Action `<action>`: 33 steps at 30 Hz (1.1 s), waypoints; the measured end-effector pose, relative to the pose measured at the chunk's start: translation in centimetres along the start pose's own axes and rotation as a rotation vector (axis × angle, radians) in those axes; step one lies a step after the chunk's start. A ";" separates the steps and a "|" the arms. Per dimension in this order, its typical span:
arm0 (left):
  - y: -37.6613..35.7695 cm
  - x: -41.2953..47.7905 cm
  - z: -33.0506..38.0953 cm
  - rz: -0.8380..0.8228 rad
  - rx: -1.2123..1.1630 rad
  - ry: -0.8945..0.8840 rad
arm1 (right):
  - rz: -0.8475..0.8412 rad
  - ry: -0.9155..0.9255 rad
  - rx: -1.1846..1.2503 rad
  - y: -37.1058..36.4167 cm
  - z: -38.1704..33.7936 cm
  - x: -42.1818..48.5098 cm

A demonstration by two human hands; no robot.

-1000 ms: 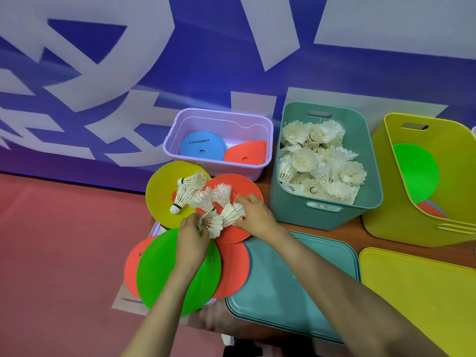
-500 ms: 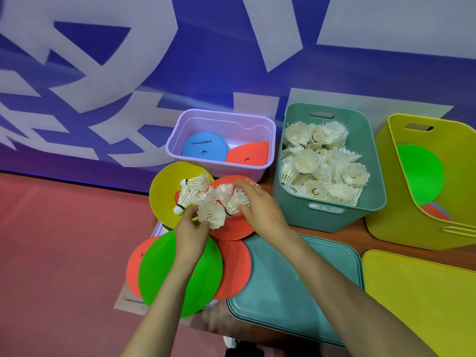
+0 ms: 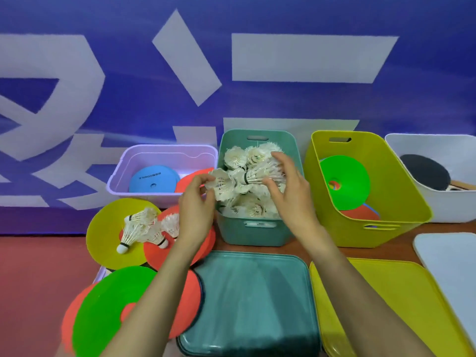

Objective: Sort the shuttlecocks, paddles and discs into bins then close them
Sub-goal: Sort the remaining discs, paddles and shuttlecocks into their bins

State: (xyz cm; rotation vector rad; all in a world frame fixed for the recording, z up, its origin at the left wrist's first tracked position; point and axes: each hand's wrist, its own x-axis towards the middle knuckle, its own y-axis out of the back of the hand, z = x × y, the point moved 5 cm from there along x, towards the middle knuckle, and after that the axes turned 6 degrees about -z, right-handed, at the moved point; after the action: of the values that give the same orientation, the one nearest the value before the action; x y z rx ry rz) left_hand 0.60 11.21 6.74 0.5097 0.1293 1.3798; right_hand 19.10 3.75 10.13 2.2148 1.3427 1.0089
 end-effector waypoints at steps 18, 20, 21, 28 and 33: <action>-11.0 11.5 0.8 -0.280 0.436 -0.012 | -0.233 -0.121 -0.273 -0.7 9.0 11.4; -12.0 12.5 -0.6 -0.367 0.511 0.022 | -0.272 -0.118 -0.313 -1.7 9.8 12.1; -12.5 12.9 -1.4 -0.423 0.566 0.032 | -0.302 -0.117 -0.332 -2.1 10.1 12.4; -14.4 14.5 -3.3 -0.589 0.897 -0.114 | -0.544 -0.180 -0.213 -4.1 12.0 13.0; -13.9 14.5 -2.7 -0.470 0.512 -0.132 | -0.353 -0.223 -0.077 -1.3 12.6 15.0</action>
State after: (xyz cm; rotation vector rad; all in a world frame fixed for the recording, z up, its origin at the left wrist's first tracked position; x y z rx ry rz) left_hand 15.06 24.39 1.48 0.9290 0.4718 0.8413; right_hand 31.94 18.24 6.55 1.8798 1.4928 0.6533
